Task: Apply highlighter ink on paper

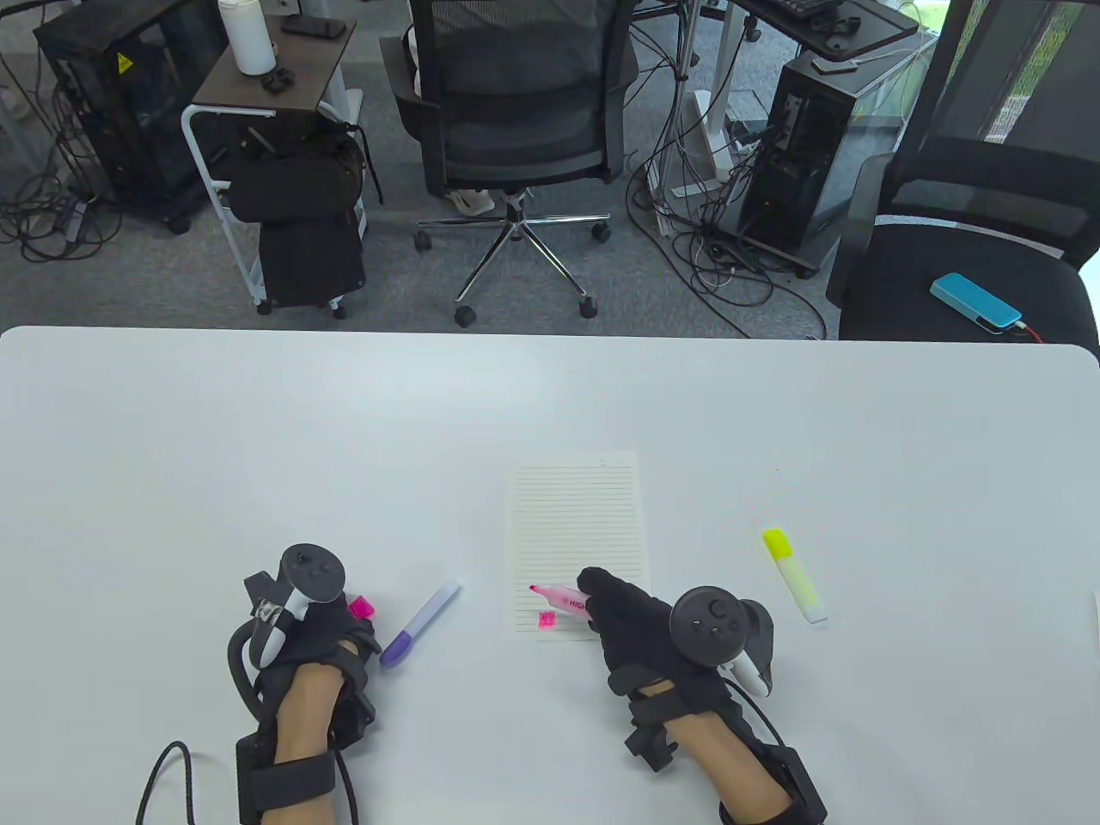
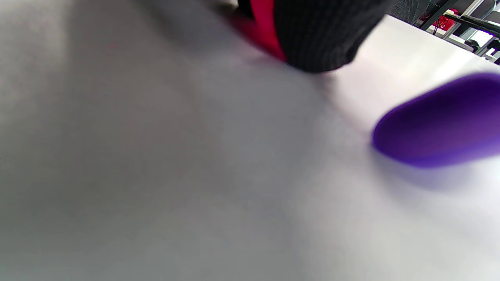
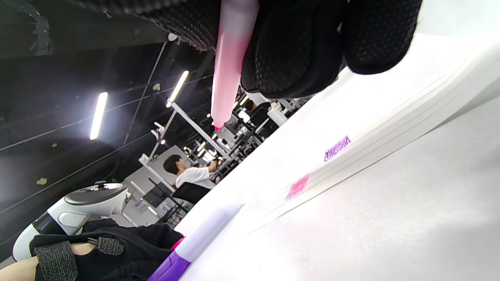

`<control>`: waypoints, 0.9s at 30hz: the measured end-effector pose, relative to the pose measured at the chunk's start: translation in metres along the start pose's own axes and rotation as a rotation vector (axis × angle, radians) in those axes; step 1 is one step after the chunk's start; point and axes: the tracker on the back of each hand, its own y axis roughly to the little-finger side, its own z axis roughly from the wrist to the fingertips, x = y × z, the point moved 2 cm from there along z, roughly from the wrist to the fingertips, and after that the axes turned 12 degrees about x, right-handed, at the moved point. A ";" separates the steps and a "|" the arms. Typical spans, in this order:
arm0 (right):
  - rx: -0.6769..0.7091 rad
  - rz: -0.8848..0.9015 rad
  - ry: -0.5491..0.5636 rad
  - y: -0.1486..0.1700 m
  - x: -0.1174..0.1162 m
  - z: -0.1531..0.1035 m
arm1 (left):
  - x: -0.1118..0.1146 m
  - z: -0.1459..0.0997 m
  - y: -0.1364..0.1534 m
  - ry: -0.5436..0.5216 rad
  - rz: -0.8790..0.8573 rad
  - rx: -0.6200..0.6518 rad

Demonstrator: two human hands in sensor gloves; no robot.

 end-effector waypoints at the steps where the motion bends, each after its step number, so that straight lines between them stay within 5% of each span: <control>1: 0.000 0.000 -0.001 0.000 0.000 0.000 | 0.000 0.000 0.000 -0.001 -0.002 0.001; 8: 0.024 0.023 0.006 -0.002 0.002 0.000 | -0.017 -0.013 -0.012 -0.139 -0.064 0.135; 12: 0.054 0.031 0.005 -0.006 0.003 0.001 | -0.023 -0.028 -0.055 -0.210 -0.082 0.485; 16: 0.086 0.039 0.000 -0.009 0.003 0.001 | -0.011 -0.043 -0.096 -0.198 0.001 0.629; 20: 0.111 0.044 -0.006 -0.012 0.003 0.001 | 0.001 -0.055 -0.125 -0.187 0.047 0.728; 27: 0.138 0.044 -0.015 -0.015 0.001 0.002 | 0.010 -0.056 -0.133 -0.165 0.073 0.745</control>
